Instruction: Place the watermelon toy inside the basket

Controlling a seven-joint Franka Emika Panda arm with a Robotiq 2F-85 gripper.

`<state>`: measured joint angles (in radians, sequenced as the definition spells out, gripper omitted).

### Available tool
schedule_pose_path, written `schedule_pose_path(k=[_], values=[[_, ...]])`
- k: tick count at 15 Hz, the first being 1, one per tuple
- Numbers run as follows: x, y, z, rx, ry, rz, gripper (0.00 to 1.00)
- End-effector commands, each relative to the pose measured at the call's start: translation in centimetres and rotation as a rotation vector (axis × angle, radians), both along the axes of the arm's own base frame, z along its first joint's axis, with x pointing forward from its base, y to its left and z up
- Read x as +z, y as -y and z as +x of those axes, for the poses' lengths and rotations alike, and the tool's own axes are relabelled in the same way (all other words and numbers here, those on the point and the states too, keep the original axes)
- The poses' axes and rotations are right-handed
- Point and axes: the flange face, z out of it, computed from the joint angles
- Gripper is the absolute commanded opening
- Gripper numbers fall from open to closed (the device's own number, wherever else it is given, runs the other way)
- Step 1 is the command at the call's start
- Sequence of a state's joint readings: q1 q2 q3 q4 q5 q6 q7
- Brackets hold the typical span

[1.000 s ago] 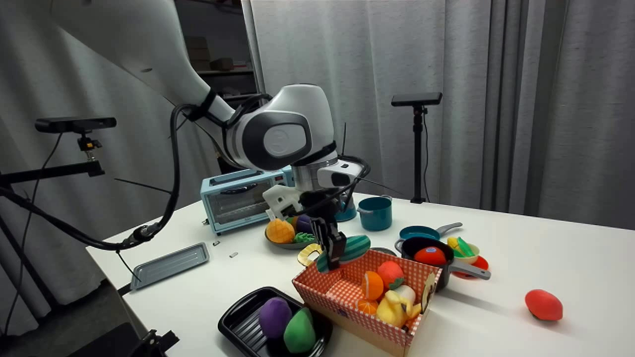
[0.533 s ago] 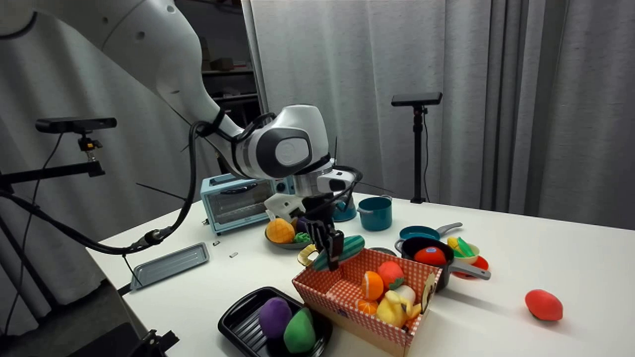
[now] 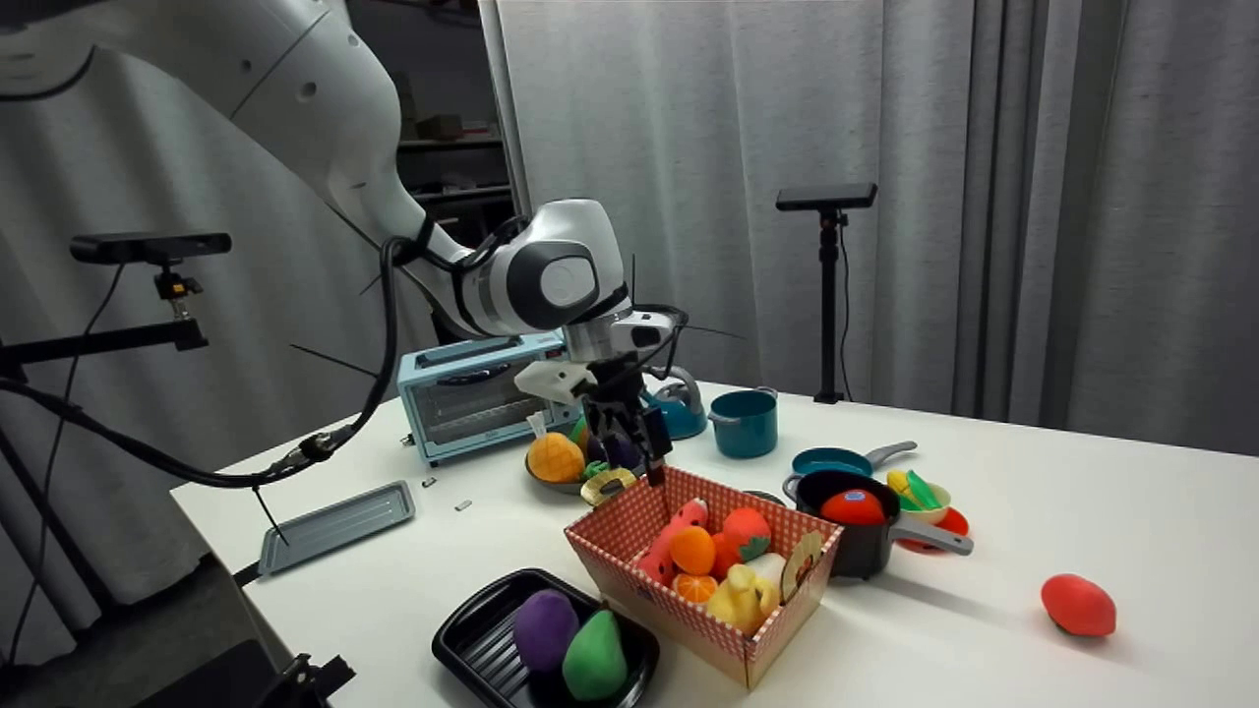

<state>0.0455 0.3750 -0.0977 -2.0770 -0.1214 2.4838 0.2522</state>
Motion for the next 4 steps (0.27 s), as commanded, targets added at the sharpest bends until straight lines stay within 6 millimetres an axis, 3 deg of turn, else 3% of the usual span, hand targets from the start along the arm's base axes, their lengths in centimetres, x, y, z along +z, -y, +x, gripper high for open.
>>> schedule_pose_path(k=[1, 2, 4], values=[[0.6, -2.7, 1.8, 0.04, 0.023, -0.004, 1.0], [0.5, -1.7, 0.7, 0.029, 0.014, 0.004, 1.0], [0.7, -2.7, 1.1, 0.046, 0.021, 0.005, 1.0]])
